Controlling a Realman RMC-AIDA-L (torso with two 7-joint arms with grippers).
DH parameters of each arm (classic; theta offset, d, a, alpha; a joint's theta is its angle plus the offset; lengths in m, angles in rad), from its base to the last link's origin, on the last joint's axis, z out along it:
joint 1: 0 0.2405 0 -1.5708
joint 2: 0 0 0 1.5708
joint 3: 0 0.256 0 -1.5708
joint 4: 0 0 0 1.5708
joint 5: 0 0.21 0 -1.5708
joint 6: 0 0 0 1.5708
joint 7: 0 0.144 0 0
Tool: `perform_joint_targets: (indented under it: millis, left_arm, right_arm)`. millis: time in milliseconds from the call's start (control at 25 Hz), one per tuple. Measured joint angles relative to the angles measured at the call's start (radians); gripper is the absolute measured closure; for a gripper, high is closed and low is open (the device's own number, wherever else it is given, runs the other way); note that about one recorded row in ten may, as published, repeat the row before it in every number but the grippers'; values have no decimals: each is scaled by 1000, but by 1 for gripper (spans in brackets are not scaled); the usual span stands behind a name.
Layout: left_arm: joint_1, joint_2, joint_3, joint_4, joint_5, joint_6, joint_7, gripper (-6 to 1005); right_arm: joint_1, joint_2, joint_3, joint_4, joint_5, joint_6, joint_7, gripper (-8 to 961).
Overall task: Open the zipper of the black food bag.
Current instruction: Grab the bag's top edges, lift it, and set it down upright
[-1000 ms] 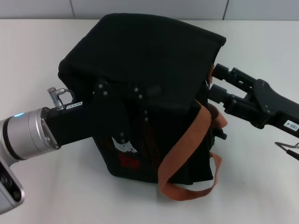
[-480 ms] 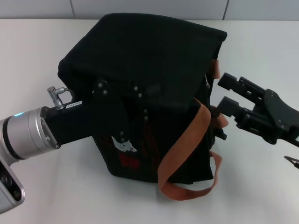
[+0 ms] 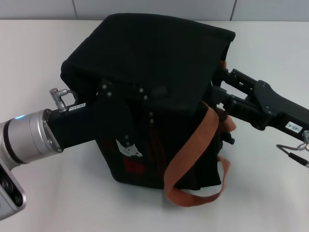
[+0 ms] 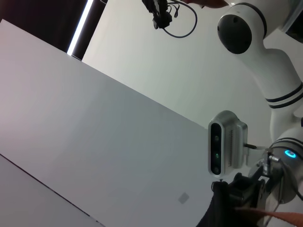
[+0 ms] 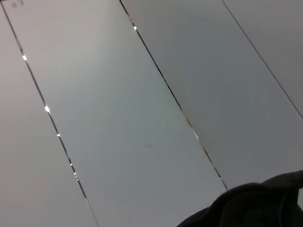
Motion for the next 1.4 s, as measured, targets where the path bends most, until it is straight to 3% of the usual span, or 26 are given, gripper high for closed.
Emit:
perform_joint_targets:
  millis: [360, 800, 1200, 1400]
  left_arm:
    - [-3, 0, 0, -1, 1, 1, 0, 904]
    - [-6, 0, 0, -6, 2, 1, 0, 904]
    - [-7, 0, 0, -8, 3, 1, 0, 905]
    - [-7, 0, -2, -10, 2, 1, 0, 905]
  right_arm:
    - [27, -1, -1, 0, 2, 33, 40, 227]
    - [5, -4, -2, -30, 2, 32, 56, 448]
    - [16, -4, -17, -47, -2, 42, 82, 895]
    - [-2, -3, -18, -57, -3, 35, 65, 940]
